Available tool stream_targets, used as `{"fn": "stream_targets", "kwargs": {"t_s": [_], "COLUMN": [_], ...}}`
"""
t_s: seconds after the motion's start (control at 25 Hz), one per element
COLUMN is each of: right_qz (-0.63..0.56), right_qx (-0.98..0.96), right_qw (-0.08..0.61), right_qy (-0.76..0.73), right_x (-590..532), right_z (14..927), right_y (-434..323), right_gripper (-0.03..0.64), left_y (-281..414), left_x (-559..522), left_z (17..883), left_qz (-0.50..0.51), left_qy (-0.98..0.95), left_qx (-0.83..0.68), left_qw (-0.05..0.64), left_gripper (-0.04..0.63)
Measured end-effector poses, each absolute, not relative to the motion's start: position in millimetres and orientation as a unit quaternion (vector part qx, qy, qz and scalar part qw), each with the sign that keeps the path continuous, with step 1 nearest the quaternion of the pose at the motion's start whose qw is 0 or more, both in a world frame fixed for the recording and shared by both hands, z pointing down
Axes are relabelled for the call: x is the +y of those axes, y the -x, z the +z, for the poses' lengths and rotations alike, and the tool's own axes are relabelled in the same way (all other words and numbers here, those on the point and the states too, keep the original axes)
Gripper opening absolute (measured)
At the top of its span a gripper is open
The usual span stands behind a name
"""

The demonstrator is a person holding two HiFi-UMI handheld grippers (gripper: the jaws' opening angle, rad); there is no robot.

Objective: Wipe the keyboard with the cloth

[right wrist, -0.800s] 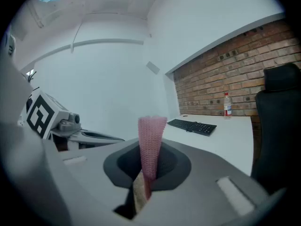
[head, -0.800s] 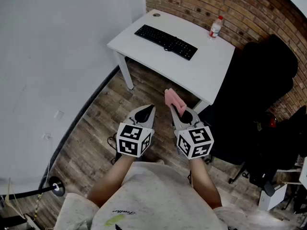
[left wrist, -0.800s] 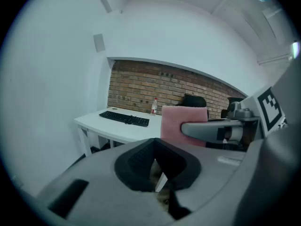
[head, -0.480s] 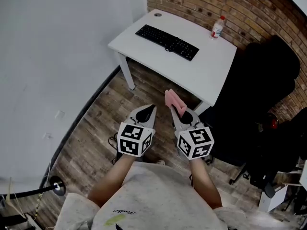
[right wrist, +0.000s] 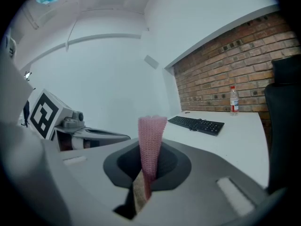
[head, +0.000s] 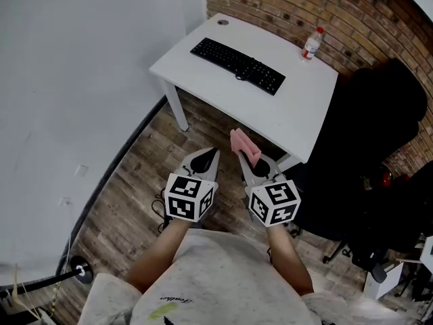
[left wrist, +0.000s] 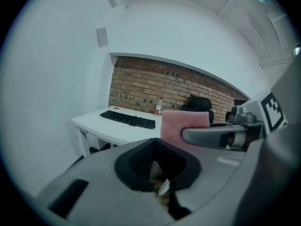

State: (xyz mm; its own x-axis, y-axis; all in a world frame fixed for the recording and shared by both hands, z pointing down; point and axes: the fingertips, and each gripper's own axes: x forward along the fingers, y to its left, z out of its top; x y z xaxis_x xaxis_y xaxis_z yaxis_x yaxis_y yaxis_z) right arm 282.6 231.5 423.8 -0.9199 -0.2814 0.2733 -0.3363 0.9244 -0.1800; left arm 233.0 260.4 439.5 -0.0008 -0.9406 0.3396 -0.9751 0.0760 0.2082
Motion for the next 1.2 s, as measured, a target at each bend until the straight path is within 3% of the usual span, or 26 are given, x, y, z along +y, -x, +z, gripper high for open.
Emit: {"fn": "stream_targets", "kwargs": {"t_s": [1.2], "right_qz": [0.125], "right_qx": [-0.956], "right_qw": [0.157], "right_qy": [-0.213], "right_x": [120.1], "right_z": [419.6], "right_y": [-27.0], "right_gripper": [0.025], "left_y": [20.2], "left_x": [141.6], "left_z": [438.0], "left_qz": [0.033], "left_qy": [-0.723], "left_qx": [-0.654], "left_qw": [0.220], "left_gripper": [-0.003]}}
